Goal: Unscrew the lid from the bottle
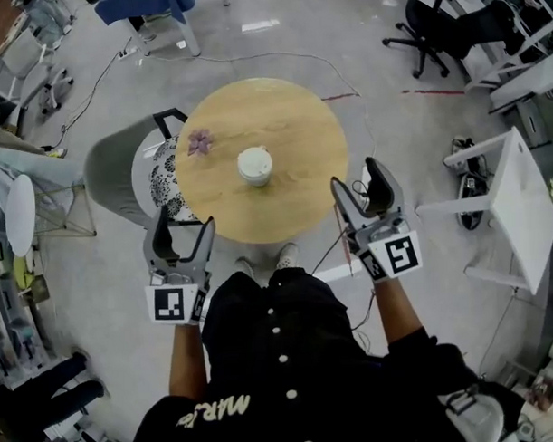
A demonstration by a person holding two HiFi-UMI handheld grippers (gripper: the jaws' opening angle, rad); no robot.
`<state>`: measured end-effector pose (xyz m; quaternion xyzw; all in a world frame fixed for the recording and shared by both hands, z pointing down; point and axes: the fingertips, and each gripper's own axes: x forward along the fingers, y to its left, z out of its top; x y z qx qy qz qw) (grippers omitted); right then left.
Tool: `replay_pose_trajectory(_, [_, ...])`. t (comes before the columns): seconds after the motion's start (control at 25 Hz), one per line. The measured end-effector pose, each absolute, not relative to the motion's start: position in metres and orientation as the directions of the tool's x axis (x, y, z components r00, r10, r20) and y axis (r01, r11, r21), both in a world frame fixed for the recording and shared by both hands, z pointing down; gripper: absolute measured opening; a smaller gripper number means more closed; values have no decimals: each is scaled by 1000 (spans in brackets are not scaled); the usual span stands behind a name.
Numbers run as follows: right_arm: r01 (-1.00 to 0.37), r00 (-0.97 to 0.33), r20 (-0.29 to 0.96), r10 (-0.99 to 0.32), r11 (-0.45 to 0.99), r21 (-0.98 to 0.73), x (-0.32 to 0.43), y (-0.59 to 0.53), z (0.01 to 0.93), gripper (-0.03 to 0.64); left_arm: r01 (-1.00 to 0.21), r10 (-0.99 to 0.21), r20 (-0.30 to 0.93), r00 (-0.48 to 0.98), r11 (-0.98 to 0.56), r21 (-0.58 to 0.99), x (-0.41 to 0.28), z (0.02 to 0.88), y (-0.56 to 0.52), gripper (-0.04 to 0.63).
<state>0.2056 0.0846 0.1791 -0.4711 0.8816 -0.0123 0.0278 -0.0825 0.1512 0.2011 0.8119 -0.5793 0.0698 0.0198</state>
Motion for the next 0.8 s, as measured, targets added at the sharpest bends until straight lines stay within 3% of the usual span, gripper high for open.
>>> replay_pose_trajectory(0.44, [-789,-613,63,-787,614,-14,161,30,214,307,-911,-893,233,384,-408,-61,-107,254,103,349])
replay_pose_trajectory(0.6, [-704,-707,111,-699,710,-13,131,15,229,325,-857,-838,344,423,-493,-147,-93,296,84,350])
replay_pose_trajectory(0.8, [-585,-793,222,-567,811,-19,84,3,271,346,-810,-745,419,519,-585,-36,-66,375,61,351])
